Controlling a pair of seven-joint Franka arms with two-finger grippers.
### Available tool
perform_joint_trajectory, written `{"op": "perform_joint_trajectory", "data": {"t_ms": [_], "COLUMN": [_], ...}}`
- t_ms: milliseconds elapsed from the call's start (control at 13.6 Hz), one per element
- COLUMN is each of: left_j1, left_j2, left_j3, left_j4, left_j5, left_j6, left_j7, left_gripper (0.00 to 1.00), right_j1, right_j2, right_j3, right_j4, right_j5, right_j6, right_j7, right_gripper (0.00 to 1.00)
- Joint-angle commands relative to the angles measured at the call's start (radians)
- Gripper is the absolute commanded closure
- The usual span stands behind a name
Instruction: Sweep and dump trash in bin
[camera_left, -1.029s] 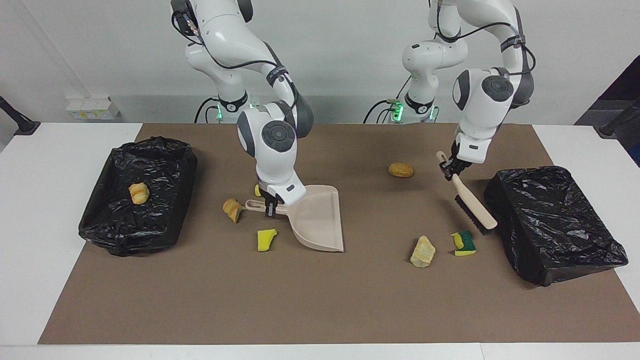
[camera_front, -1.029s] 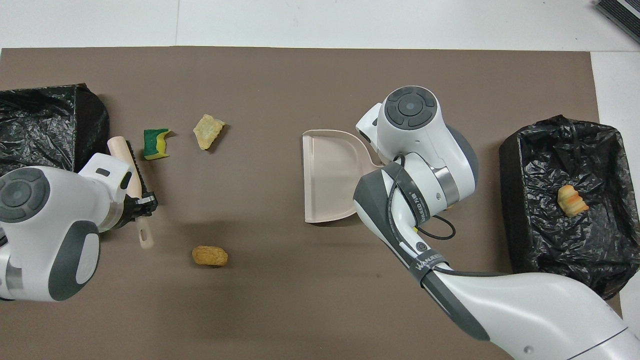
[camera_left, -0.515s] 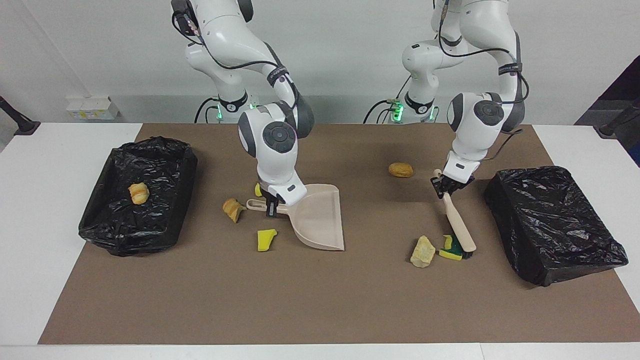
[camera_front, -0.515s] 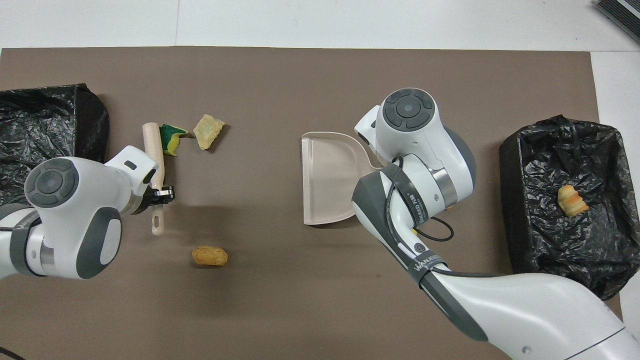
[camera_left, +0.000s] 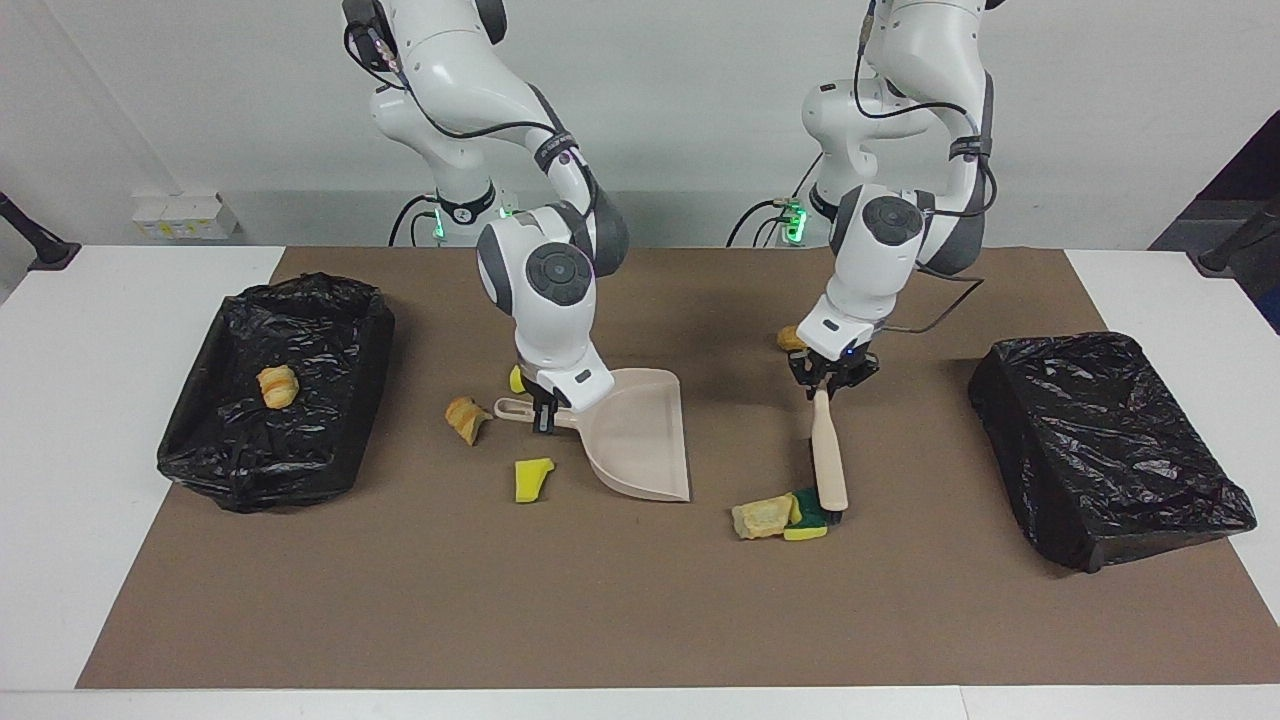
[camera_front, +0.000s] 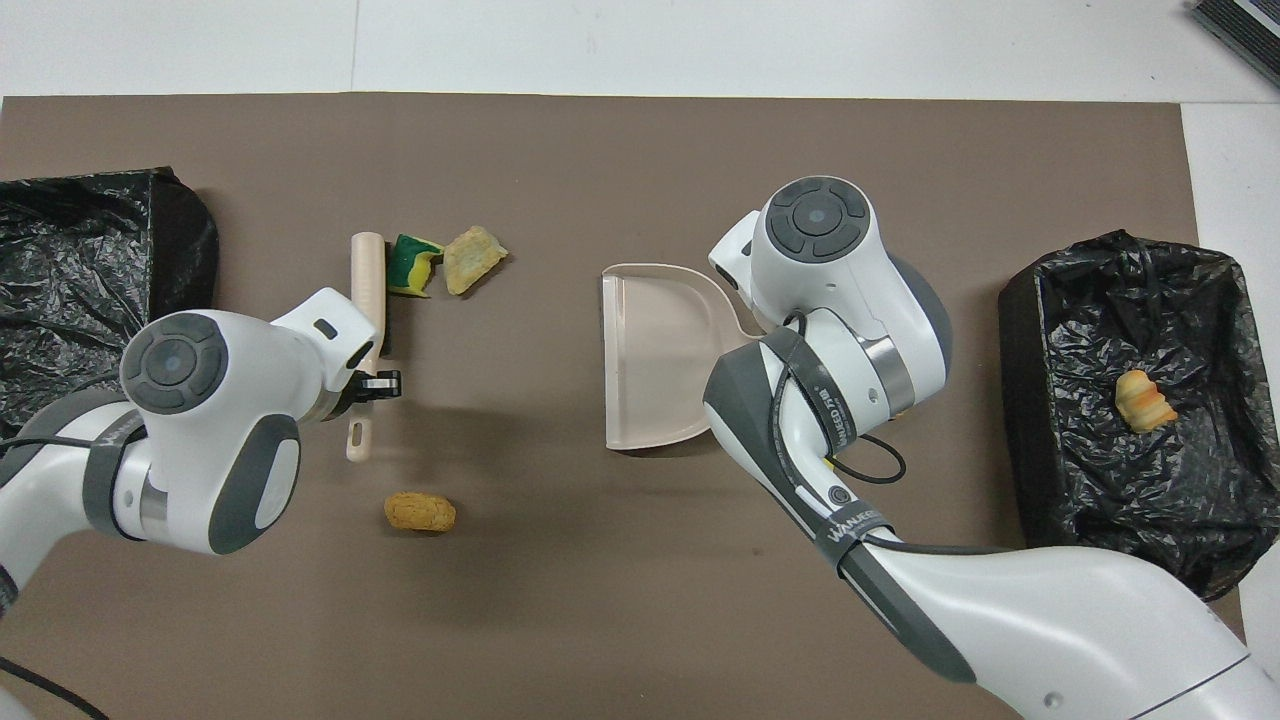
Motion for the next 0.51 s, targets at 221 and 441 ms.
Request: {"op": "perform_joint_trajectory", "data": {"t_ms": [221, 441], "left_j1": [-0.127, -0.104], "left_j2": [0.001, 0.004], "left_j3": [0.012, 0.020], "left_j4": [0.070, 0.181], "left_j5": [-0.023, -0.020], "left_j6": [-0.139, -0.342], "left_j7": [0.019, 0.135], "left_gripper": [1.00, 1.00], "right_j1": [-0.007, -0.007], "right_j2": [-0.027, -0.034], "right_j3": [0.009, 0.009], "right_j4": [-0.039, -0.053], "right_j5": [0.015, 0.009], "right_j6": [0.022, 0.028], "right_j7": [0.027, 0.030], "right_gripper": [1.00, 1.00]}}
